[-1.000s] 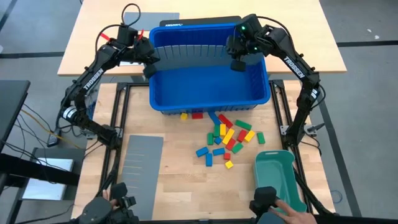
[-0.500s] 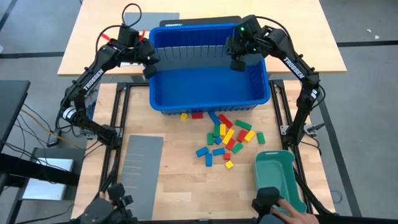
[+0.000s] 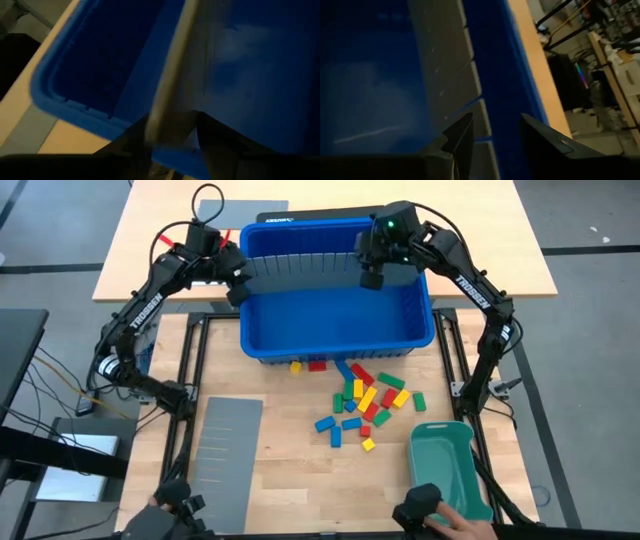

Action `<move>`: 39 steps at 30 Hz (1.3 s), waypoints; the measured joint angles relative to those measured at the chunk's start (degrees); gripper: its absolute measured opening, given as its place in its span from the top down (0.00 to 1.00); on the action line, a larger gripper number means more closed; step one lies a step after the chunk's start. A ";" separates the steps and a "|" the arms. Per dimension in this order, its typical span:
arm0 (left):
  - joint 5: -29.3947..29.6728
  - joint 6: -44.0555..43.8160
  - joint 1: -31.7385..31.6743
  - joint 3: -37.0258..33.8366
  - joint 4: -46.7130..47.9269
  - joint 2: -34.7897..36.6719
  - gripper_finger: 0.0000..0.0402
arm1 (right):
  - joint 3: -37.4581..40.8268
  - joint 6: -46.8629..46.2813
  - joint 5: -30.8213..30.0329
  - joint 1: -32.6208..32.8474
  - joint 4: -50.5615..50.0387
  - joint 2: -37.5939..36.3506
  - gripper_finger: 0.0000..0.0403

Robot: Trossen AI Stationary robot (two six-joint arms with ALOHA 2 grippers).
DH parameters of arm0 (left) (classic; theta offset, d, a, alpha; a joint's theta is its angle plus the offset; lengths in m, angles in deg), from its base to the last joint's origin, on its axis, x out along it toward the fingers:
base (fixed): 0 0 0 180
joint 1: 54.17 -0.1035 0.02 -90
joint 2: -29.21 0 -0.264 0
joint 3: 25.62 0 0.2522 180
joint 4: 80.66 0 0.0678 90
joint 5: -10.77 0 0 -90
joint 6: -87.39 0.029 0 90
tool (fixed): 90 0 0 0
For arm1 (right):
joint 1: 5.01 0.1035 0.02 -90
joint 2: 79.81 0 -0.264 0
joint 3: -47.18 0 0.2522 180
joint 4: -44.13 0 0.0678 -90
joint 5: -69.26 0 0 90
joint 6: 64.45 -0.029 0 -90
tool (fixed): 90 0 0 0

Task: Sort Items/Unsort Items

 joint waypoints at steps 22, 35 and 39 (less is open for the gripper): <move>7.60 -0.82 -0.07 0.07 -1.60 10.58 0.62 | 0.00 -0.90 1.66 1.11 2.15 -0.60 0.64; -18.57 -15.23 1.44 0.07 -18.78 10.75 0.75 | 0.00 -9.44 3.65 -0.07 2.71 -0.60 0.98; -18.59 -16.09 3.87 0.04 -22.49 6.15 0.90 | 0.39 -13.75 5.01 -1.22 5.08 -0.61 0.99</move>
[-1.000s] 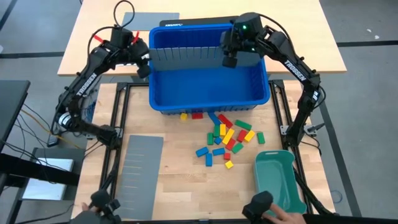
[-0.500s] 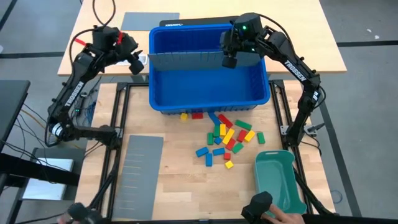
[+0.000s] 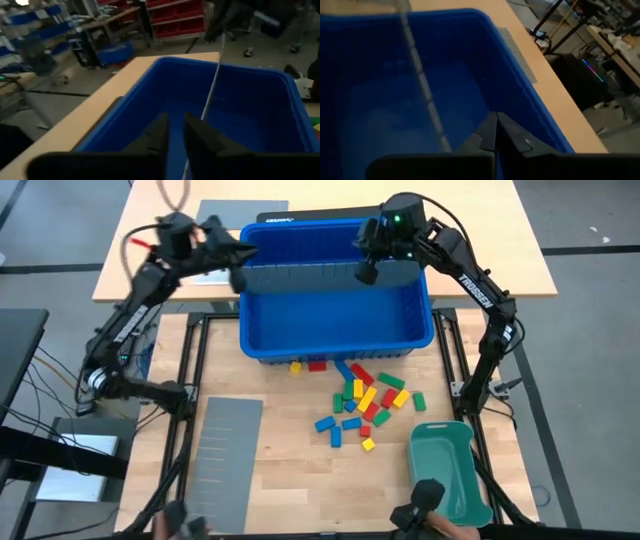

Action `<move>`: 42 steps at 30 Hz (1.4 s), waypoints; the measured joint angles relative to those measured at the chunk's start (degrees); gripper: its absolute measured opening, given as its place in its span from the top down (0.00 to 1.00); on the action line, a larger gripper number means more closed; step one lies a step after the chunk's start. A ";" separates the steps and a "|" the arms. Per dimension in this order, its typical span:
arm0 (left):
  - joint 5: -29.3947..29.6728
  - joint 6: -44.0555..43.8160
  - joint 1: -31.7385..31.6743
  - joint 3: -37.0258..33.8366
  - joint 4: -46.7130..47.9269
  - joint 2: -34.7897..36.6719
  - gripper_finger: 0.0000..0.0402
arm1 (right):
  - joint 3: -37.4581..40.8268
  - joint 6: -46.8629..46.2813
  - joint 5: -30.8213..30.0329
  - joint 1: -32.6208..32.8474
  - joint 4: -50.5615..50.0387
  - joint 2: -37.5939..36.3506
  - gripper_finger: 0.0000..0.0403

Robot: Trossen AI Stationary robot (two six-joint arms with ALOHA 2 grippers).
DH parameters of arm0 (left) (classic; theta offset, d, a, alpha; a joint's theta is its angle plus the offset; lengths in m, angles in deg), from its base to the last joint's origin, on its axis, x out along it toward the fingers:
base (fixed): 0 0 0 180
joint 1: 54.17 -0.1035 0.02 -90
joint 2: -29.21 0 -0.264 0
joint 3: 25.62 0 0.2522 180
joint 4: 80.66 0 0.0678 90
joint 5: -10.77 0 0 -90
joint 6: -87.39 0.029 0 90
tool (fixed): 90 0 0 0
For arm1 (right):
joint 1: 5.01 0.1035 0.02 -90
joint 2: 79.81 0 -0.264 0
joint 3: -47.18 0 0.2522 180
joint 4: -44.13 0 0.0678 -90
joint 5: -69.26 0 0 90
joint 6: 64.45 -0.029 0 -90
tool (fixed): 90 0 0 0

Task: Sort Items/Unsort Items

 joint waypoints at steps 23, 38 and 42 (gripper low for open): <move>5.15 1.56 7.58 -0.04 -10.78 -12.77 1.00 | 44.81 -7.80 -7.50 2.30 53.09 -13.58 1.00; 8.11 1.59 7.61 -0.04 -12.33 -18.22 1.00 | 56.67 -12.75 -10.15 -0.72 62.17 -14.74 1.00; 8.15 1.55 7.60 -0.04 -12.20 -19.17 1.00 | 58.55 -13.82 -10.12 -0.77 62.60 -14.68 1.00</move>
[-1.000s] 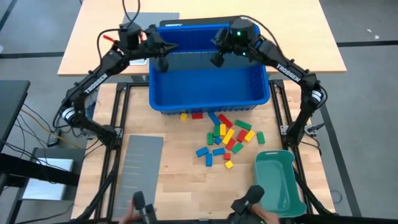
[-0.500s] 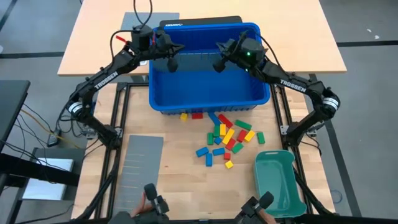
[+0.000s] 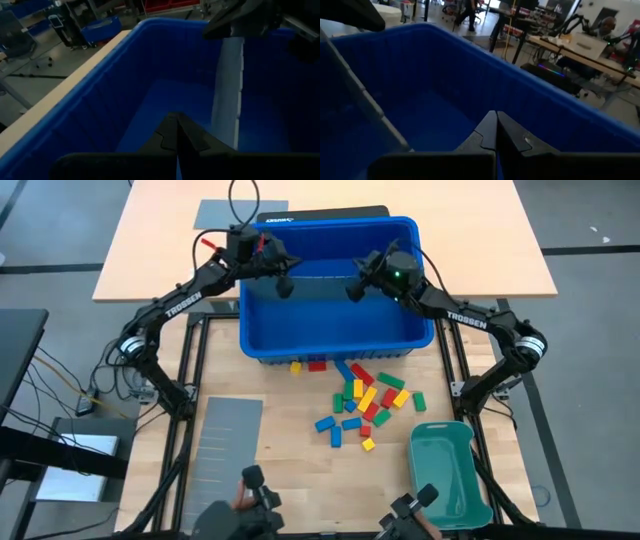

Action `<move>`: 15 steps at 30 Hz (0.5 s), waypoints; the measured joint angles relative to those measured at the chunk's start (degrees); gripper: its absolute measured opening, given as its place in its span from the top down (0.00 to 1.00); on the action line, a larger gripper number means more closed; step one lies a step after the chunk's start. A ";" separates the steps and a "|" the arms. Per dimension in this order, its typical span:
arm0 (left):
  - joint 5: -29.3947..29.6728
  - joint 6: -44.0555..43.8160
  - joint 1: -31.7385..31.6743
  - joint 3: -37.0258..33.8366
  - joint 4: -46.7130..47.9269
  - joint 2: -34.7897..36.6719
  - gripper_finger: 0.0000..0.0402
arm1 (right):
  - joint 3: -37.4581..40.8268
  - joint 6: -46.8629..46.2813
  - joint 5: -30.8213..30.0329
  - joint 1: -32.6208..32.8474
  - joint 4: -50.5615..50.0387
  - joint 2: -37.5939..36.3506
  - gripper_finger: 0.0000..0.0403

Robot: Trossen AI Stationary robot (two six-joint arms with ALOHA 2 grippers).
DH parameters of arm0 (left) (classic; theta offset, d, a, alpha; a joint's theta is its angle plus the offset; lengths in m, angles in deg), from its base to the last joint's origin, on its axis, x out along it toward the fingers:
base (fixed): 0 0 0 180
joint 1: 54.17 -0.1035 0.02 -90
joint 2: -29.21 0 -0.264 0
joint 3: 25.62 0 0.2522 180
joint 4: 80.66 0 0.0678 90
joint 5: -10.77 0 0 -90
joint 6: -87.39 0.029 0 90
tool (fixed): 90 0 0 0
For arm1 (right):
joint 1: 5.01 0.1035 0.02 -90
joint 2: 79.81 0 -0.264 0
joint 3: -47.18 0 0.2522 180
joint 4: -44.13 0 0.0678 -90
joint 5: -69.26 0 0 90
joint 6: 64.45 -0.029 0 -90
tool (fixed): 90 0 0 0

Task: Sort Items/Unsort Items

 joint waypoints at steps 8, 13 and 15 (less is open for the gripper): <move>0.52 -0.03 0.01 0.00 0.84 -2.30 1.00 | 4.12 -3.57 0.28 0.00 3.35 0.07 1.00; 1.38 -0.02 0.01 0.00 2.55 -4.35 1.00 | 5.81 -5.44 0.29 -0.02 3.49 0.07 1.00; 1.69 0.02 0.01 0.00 2.57 -5.24 1.00 | 6.17 -5.88 0.28 0.00 3.69 0.07 1.00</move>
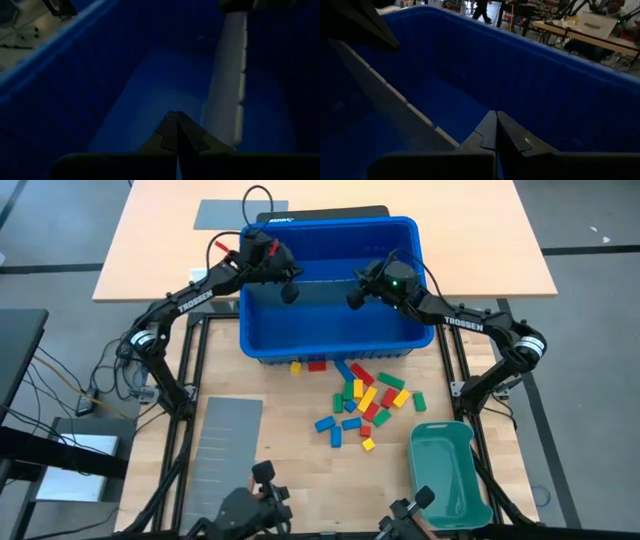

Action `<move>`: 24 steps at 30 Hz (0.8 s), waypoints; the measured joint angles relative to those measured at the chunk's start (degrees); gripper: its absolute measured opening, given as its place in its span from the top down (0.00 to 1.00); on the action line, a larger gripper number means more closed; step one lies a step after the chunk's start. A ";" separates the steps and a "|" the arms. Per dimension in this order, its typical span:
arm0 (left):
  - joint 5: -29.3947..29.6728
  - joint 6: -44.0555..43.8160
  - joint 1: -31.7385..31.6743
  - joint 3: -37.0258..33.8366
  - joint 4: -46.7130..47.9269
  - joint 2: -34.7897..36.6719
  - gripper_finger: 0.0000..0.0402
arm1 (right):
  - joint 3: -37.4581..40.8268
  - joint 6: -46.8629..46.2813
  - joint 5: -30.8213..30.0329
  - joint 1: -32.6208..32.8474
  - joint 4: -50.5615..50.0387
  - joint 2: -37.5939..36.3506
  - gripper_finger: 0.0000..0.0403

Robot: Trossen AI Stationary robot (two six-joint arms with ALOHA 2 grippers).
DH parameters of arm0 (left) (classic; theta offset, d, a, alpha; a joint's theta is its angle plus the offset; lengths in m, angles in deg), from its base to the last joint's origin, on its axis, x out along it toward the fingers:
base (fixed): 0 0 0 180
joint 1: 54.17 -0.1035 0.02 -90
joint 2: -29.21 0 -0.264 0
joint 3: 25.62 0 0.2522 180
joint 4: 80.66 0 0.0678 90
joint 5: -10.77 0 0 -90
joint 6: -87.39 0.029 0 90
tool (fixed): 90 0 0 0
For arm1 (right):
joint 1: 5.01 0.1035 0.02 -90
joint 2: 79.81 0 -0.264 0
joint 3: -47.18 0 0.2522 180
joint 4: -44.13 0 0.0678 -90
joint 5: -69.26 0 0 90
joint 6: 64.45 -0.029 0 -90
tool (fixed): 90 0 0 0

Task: Sort Items/Unsort Items

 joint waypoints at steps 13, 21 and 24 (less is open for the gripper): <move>0.99 0.09 0.02 0.00 -0.01 -5.10 1.00 | 0.12 -0.59 0.00 0.00 -2.07 0.00 1.00; 0.49 -0.04 0.02 0.20 -0.70 -6.35 1.00 | 0.10 -0.79 -0.02 0.00 -3.74 0.00 1.00; 0.54 -0.07 0.02 0.20 -0.65 -6.38 1.00 | 0.10 -0.76 -0.02 0.00 -4.26 0.00 1.00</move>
